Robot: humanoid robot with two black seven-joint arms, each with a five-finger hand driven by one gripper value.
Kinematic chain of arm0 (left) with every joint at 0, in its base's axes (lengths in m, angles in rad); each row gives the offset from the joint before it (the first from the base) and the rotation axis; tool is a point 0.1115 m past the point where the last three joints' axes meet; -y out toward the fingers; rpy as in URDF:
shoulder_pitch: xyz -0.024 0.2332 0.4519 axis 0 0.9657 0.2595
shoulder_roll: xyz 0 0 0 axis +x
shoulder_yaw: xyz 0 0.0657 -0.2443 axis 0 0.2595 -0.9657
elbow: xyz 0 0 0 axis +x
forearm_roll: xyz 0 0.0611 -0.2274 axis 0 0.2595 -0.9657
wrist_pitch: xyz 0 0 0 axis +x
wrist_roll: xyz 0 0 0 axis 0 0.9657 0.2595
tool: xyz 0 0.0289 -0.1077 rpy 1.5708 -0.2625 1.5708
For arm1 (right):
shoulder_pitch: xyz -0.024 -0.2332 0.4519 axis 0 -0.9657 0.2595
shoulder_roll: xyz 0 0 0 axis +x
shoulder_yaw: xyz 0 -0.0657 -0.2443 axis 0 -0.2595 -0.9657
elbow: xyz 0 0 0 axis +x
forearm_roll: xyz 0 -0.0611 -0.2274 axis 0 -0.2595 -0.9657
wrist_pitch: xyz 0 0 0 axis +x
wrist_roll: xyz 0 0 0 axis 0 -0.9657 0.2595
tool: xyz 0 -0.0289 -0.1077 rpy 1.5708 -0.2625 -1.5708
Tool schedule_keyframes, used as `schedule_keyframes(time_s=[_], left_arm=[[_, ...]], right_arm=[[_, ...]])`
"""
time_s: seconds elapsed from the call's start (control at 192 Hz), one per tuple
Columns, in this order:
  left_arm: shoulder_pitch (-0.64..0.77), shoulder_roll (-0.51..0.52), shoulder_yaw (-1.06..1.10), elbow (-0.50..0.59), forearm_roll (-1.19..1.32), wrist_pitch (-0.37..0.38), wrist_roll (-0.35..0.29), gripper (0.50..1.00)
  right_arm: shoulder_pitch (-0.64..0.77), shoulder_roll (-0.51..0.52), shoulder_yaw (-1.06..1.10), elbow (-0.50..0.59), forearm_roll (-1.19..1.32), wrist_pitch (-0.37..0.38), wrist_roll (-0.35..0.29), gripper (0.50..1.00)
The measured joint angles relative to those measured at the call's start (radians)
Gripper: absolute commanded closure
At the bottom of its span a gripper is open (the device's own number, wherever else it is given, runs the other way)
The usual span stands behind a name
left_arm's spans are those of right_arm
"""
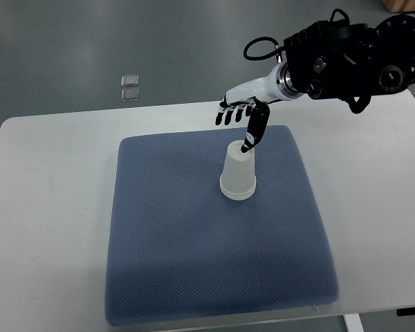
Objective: Stack paper cups
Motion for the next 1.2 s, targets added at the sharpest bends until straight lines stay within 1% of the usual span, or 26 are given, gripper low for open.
schedule_keyframes(time_s=[0.109,0.213,0.385,0.401,0.484,0.552,0.708,0.786,0.864,0.911,0.963,1.03,1.108,1.202], left_arm=[[0.000,0.000,0.000,0.000,0.000,0.000,0.000,0.500],[0.000,0.000,0.000,0.000,0.000,0.000,0.000,0.500],[0.000,0.000,0.001,0.000,0.000,0.000,0.000,0.500],[0.000,0.000,0.001,0.000,0.000,0.000,0.000,0.500],[0.000,0.000,0.003,-0.001,0.000,0.000,0.000,0.500],[0.000,0.000,0.003,-0.001,0.000,0.000,0.000,0.500],[0.000,0.000,0.003,-0.002,0.000,0.000,0.000,0.500],[0.000,0.000,0.003,-0.002,0.001,0.000,0.000,0.500],[0.000,0.000,0.003,-0.002,0.001,0.000,0.000,0.500],[0.000,0.000,0.003,-0.002,0.001,0.000,0.000,0.500],[0.000,0.000,0.003,-0.002,0.001,0.000,0.000,0.500],[0.000,0.000,0.003,-0.002,0.001,0.000,0.000,0.500],[0.000,0.000,0.003,-0.002,0.001,0.000,0.000,0.500],[0.001,0.000,0.002,-0.002,0.000,0.000,0.000,0.500]], right_arm=[[-0.023,-0.047,0.039,-0.043,0.066,-0.029,0.005,0.658],[-0.095,-0.128,0.150,-0.105,0.171,-0.045,0.009,0.658],[-0.321,-0.271,0.480,-0.192,0.321,-0.055,0.011,0.656],[-0.346,-0.280,0.513,-0.198,0.333,-0.056,0.012,0.648],[-0.485,-0.312,0.690,-0.229,0.386,-0.064,0.018,0.642],[-0.589,-0.321,0.822,-0.254,0.418,-0.068,0.044,0.642],[-0.795,-0.312,1.061,-0.299,0.467,-0.070,0.125,0.640],[-0.882,-0.285,1.157,-0.309,0.477,-0.070,0.143,0.640],[-0.970,-0.234,1.248,-0.330,0.479,-0.066,0.152,0.638],[-1.013,-0.199,1.296,-0.353,0.479,-0.061,0.154,0.626],[-1.048,-0.165,1.336,-0.378,0.479,-0.054,0.156,0.609],[-1.088,-0.125,1.385,-0.409,0.479,-0.038,0.159,0.609],[-1.128,-0.087,1.436,-0.438,0.479,-0.005,0.171,0.607],[-1.160,-0.064,1.476,-0.469,0.479,0.034,0.184,0.585]])
